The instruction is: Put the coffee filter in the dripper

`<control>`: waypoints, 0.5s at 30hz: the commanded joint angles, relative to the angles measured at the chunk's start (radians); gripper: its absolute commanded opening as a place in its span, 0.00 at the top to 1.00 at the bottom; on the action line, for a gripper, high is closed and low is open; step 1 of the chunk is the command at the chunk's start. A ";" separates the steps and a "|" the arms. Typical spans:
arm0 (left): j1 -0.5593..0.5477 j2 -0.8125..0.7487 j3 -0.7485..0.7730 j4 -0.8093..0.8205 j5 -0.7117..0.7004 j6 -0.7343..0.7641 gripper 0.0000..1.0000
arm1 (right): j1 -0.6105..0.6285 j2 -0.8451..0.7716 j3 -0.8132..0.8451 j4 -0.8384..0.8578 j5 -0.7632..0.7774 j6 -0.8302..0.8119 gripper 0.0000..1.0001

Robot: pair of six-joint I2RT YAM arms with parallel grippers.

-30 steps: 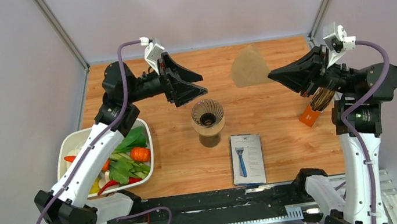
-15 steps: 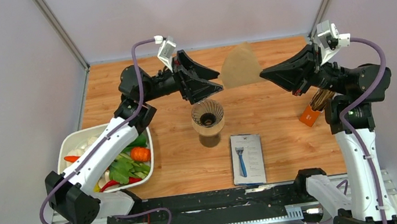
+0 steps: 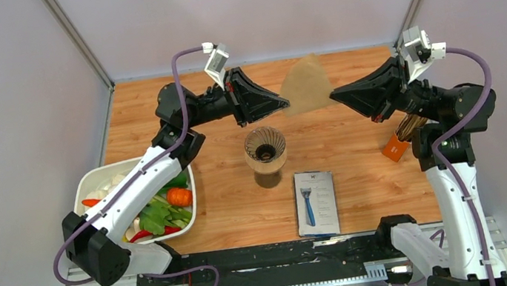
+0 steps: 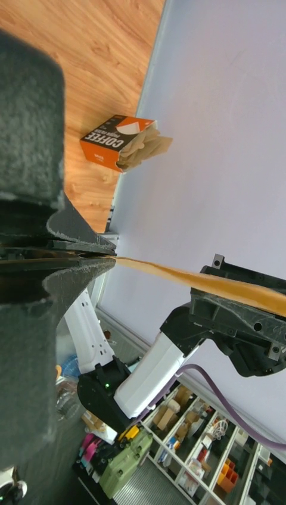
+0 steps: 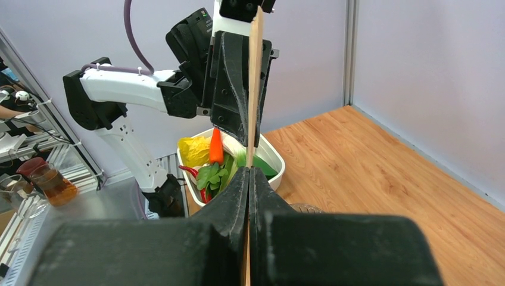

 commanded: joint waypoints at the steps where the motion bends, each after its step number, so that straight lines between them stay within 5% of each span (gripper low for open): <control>1: -0.005 -0.007 0.061 -0.013 0.038 0.047 0.97 | 0.014 -0.018 -0.001 0.045 0.012 0.006 1.00; 3: -0.005 -0.013 0.065 -0.032 0.043 0.063 1.00 | 0.017 -0.021 -0.002 0.027 0.016 -0.001 0.98; 6: -0.005 -0.037 0.116 -0.169 0.069 0.250 1.00 | 0.015 -0.017 0.043 -0.115 0.007 -0.066 0.29; 8: -0.005 -0.069 0.159 -0.368 0.046 0.489 1.00 | 0.014 -0.004 0.102 -0.249 -0.019 -0.141 0.02; 11: -0.008 -0.144 0.190 -0.691 0.002 0.893 1.00 | -0.003 0.015 0.163 -0.350 -0.075 -0.178 0.00; 15: -0.019 -0.284 0.100 -0.848 -0.129 1.493 1.00 | -0.011 0.030 0.173 -0.360 -0.122 -0.154 0.00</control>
